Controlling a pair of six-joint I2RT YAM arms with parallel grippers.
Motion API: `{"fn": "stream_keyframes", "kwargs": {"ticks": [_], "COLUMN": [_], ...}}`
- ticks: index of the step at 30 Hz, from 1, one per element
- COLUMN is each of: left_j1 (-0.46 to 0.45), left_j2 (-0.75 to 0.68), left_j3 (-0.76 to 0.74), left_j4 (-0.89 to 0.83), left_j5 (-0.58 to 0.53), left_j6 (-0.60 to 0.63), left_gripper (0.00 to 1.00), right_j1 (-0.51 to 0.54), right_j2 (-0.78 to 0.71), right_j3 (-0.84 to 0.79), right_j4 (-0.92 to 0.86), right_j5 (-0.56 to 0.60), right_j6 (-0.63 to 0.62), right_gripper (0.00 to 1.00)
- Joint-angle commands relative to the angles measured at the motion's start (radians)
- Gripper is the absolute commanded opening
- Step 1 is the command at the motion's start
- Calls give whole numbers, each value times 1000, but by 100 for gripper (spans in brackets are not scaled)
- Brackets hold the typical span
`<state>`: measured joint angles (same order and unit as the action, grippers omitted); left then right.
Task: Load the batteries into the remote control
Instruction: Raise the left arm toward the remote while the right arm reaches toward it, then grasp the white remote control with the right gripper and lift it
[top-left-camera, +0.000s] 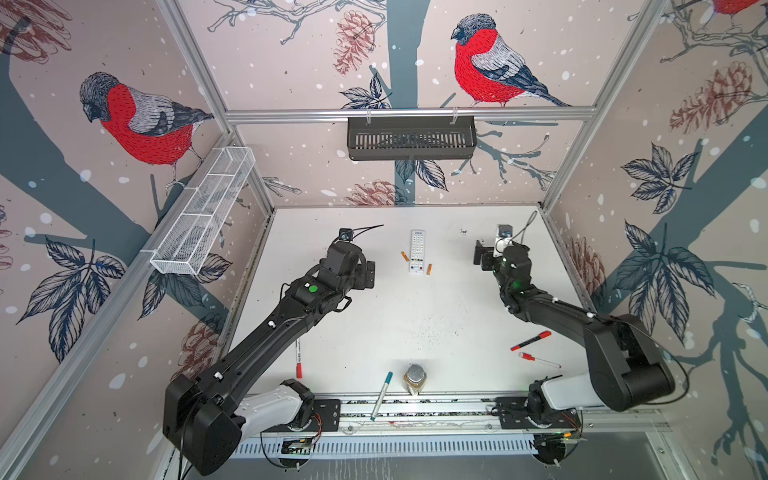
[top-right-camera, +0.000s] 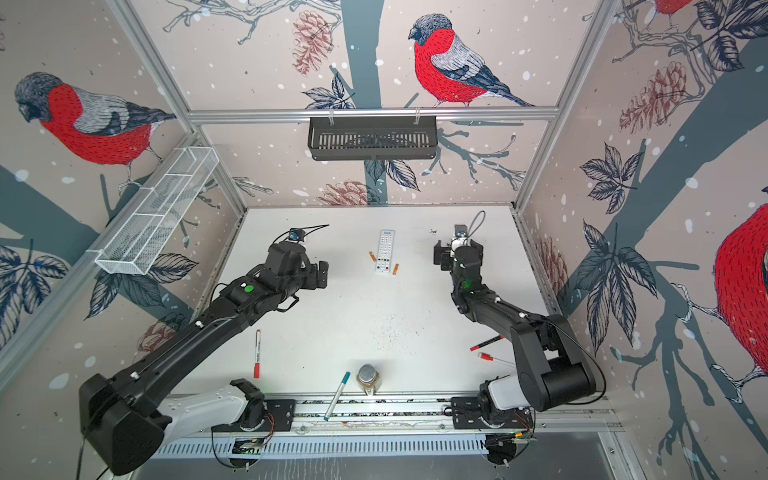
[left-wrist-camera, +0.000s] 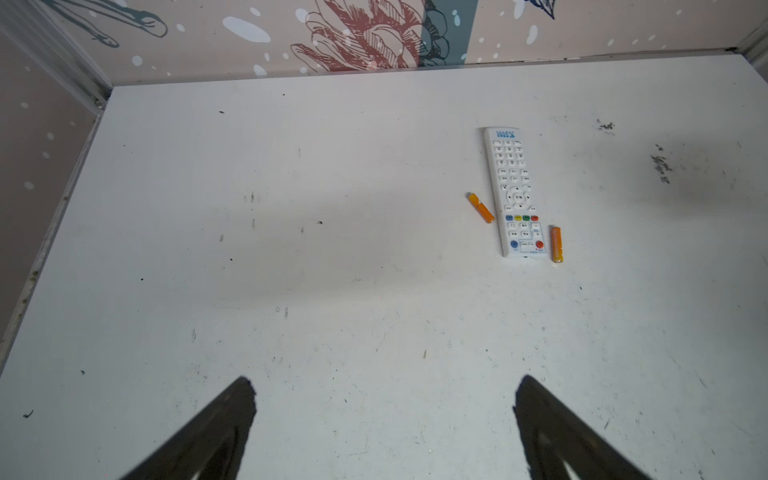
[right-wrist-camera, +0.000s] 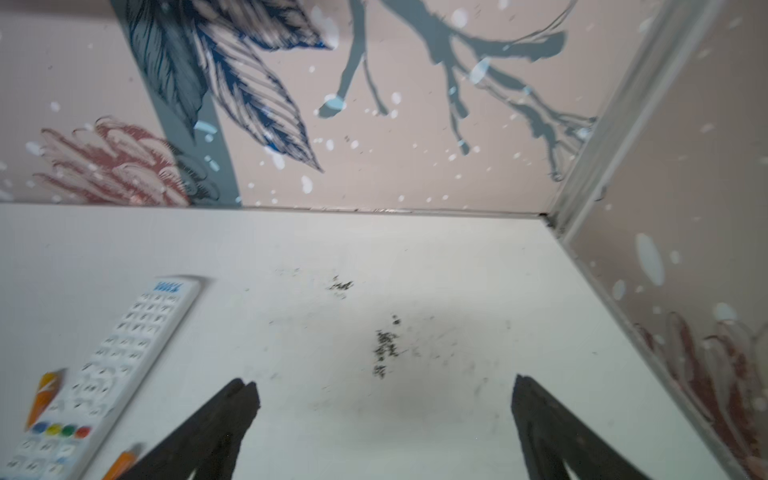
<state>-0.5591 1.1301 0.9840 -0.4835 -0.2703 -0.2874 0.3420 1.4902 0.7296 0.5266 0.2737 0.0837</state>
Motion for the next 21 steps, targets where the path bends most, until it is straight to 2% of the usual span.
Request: {"fn": "stream_keyframes", "kwargs": {"ticks": [1, 6, 12, 21], "left_j1": [0, 0, 2, 33], "left_j2": [-46, -124, -144, -157], "left_j3": [-45, -137, -150, -150], "left_j4": [-34, 35, 29, 32], "left_j5": [94, 145, 70, 62], "left_j6": [60, 57, 57, 54], "left_gripper": [97, 97, 97, 97], "right_j1": [68, 159, 223, 243], "right_j2": [107, 343, 560, 750], "right_j3": [169, 493, 757, 977], "right_j4": [-332, -596, -739, -822], "right_j5": [27, 81, 79, 12], "right_j6": [134, 258, 323, 385], "right_gripper": [99, 100, 100, 100]}}
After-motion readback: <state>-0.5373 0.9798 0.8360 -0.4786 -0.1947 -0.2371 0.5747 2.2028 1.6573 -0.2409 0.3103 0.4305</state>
